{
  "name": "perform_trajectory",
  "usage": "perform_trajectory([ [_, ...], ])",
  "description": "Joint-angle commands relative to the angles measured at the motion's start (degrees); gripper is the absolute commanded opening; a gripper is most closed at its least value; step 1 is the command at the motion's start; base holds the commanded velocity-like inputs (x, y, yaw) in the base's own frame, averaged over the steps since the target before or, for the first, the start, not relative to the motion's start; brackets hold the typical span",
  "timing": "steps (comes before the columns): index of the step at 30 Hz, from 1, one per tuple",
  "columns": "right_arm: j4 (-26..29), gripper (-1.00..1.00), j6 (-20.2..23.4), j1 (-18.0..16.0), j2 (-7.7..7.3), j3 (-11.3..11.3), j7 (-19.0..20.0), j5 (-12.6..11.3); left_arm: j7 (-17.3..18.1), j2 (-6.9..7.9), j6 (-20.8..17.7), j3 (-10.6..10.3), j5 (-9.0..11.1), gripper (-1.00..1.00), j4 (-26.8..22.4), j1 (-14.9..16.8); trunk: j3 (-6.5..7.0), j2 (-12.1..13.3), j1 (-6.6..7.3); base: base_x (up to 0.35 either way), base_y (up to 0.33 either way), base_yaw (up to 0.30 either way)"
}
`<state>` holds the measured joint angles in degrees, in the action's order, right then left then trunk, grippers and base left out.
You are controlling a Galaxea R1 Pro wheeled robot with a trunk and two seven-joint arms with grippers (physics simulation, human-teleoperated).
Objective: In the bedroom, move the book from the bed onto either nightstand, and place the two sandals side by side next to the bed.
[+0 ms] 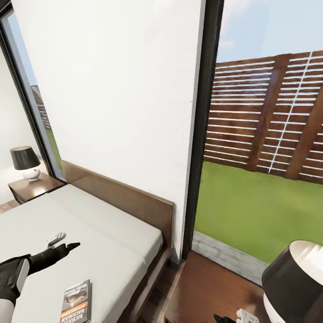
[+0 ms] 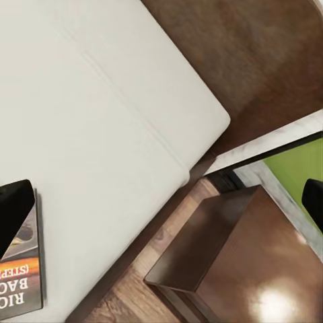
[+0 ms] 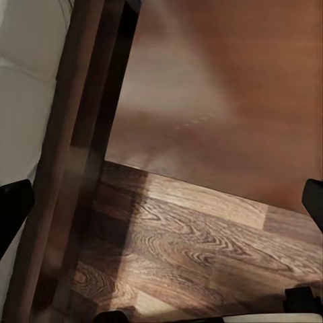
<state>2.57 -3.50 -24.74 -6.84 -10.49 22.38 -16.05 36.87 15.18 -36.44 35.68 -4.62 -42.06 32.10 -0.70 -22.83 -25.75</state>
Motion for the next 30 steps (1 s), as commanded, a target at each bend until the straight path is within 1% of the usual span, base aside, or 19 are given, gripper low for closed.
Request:
perform_trajectory([
  [1, -0.11, 1.00, -0.11, -0.05, -0.01, -0.27, 0.30, -0.21, 0.49, -0.05, -0.29, 0.28, -0.46, 1.00, -0.04, 0.07, -0.16, -0.09, -0.03, 0.000, 0.000, 0.005],
  [8, -0.11, 1.00, -0.09, -0.05, -0.06, -0.22, 0.46, 0.00, 0.49, -0.14, -0.29, 0.21, -0.48, 1.00, -0.04, 0.07, -0.78, -0.09, -0.03, 0.000, 0.000, 0.017],
  [11, 0.15, 1.00, 0.35, -0.05, -0.09, 0.27, 1.79, 1.13, 0.49, -0.15, -0.29, 0.19, -0.48, 1.00, -0.04, 0.07, -1.04, -0.09, -0.03, 0.000, 0.000, 0.063],
  [12, 0.19, 1.00, 0.70, -0.05, -0.04, 1.30, 3.00, 3.23, 0.49, -0.19, -0.28, 0.14, -0.44, 1.00, -0.03, 0.07, -1.13, -0.09, -0.03, 0.000, 0.000, 0.079],
  [13, 0.18, 1.00, 0.75, -0.05, 0.00, 1.74, 3.29, 3.99, 0.49, -0.20, -0.28, 0.13, -0.43, 1.00, -0.03, 0.07, -1.22, -0.09, -0.03, 0.000, 0.000, 0.081],
  [15, -0.01, 1.00, 0.77, -0.05, 0.29, 3.90, 4.88, 7.49, 0.49, -0.22, -0.29, 0.11, -0.42, 1.00, -0.01, 0.07, -1.40, -0.09, -0.03, 0.000, 0.000, 0.086],
  [16, -0.12, 1.00, 0.80, -0.05, 0.53, 5.18, 6.56, 11.09, 0.49, -0.23, -0.27, 0.10, -0.40, 1.00, -0.01, 0.07, -1.48, -0.09, -0.03, 0.000, 0.000, 0.099],
  [17, -0.15, 1.00, 0.82, -0.05, 0.58, 5.49, 7.28, 12.55, 0.49, -0.23, -0.28, 0.10, -0.41, 1.00, -0.02, 0.07, -1.56, -0.09, -0.03, 0.000, 0.000, 0.109],
  [20, -0.18, 1.00, 0.85, -0.05, 0.63, 5.95, 8.50, 14.76, 0.49, -0.23, -0.27, 0.10, -0.40, 1.00, 0.03, 0.07, -1.81, -0.09, -0.03, 0.000, 0.000, 0.120],
  [26, -0.23, 1.00, 0.81, -0.05, 0.66, 6.15, 8.77, 15.49, 0.49, -0.65, -0.25, 0.10, -0.43, 1.00, 0.05, 0.07, -2.30, -0.09, -0.03, 0.000, 0.000, 0.135],
  [30, -1.53, 1.00, 0.75, -0.05, 0.68, 6.18, 8.70, 15.59, 0.49, -0.98, -0.22, 0.10, -0.46, 1.00, 0.05, 0.07, -2.62, -0.09, -0.03, 0.000, 0.000, 0.132],
])
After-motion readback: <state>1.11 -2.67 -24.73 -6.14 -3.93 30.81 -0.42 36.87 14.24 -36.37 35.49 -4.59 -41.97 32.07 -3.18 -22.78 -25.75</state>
